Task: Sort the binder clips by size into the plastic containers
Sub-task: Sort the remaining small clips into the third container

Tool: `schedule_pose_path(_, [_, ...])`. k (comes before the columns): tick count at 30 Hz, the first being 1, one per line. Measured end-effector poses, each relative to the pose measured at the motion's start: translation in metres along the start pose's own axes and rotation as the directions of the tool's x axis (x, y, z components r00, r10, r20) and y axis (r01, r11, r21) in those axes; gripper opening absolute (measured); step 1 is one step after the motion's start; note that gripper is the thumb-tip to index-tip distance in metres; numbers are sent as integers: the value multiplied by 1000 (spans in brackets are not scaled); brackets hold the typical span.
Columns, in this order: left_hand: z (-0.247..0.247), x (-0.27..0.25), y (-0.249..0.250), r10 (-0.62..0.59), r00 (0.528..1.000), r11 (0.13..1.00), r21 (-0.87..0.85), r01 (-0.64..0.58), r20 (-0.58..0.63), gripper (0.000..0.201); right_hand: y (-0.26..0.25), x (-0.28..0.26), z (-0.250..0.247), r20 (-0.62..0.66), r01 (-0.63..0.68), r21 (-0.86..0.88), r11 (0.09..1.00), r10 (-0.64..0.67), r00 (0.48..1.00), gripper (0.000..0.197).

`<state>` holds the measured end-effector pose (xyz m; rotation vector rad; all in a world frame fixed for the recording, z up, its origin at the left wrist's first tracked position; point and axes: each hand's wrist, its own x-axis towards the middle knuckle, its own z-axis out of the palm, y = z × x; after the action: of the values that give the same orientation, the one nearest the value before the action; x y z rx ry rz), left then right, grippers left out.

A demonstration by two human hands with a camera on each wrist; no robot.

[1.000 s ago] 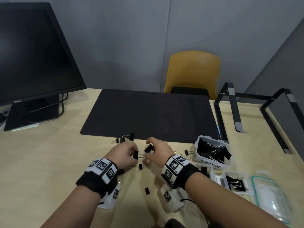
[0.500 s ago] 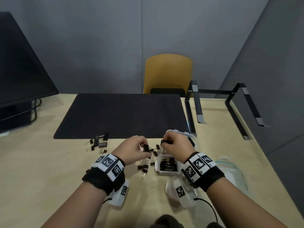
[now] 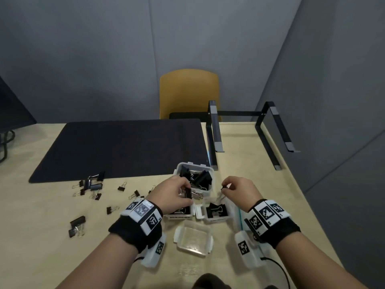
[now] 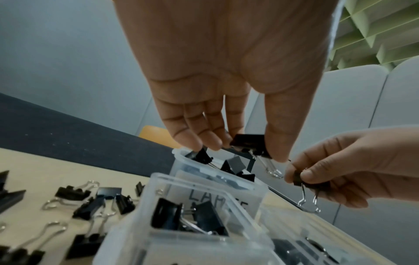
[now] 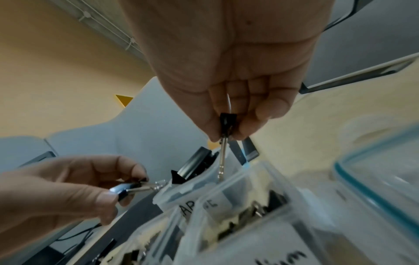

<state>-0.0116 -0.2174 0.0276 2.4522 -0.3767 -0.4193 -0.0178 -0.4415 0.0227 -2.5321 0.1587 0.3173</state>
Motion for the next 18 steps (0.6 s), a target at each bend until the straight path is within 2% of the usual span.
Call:
schedule_pose_path(5, [14,1,7,-28,999,999,26,27,26,33,9,-5,10,-2,36,14,999,-36,999,7])
schedule_pose_path(10, [21,2,10,-56,998,997,47,55,20,34,14,-5,10,3,88,-74,993,-88,996,21])
schedule_pose_path(13, [24,2,12,-41,999,998,41,41,17,35,19,-3,4,-4,86,-65,994,-86,996,21])
schedule_pose_path(18, [32,4,18,-29,1000,998,62,28,10,39,28,-5,7,101,170,-59,984,-164,981,15])
